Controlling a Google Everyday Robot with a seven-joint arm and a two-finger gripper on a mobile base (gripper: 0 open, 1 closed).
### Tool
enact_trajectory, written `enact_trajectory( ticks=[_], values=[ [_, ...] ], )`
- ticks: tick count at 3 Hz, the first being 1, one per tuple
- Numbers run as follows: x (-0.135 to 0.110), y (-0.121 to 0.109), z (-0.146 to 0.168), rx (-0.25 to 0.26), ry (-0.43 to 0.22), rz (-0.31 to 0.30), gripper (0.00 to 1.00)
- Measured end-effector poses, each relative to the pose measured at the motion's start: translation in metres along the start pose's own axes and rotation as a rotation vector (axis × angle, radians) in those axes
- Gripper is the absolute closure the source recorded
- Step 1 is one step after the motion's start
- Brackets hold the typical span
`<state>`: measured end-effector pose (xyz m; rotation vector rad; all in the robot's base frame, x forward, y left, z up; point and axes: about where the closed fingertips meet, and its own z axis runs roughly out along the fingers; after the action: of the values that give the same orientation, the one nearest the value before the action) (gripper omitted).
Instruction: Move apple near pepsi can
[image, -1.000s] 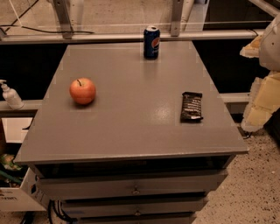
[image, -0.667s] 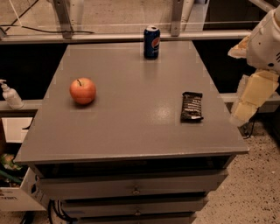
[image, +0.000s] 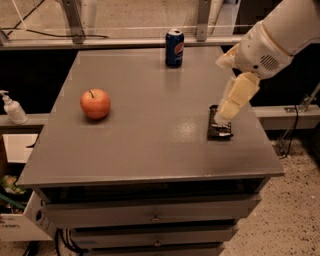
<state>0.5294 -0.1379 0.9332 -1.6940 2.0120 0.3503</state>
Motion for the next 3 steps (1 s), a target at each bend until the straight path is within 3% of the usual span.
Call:
enact_trajectory(
  ticks=[1, 2, 3],
  values=[
    [-0.027, -0.001, 0.031, -0.064, -0.162, -0.018, 0.00],
    [-0.052, 0.012, 0.050, -0.119, -0.333, -0.027, 0.00],
    [-0.052, 0.012, 0.050, -0.119, -0.333, -0.028, 0.00]
  ],
)
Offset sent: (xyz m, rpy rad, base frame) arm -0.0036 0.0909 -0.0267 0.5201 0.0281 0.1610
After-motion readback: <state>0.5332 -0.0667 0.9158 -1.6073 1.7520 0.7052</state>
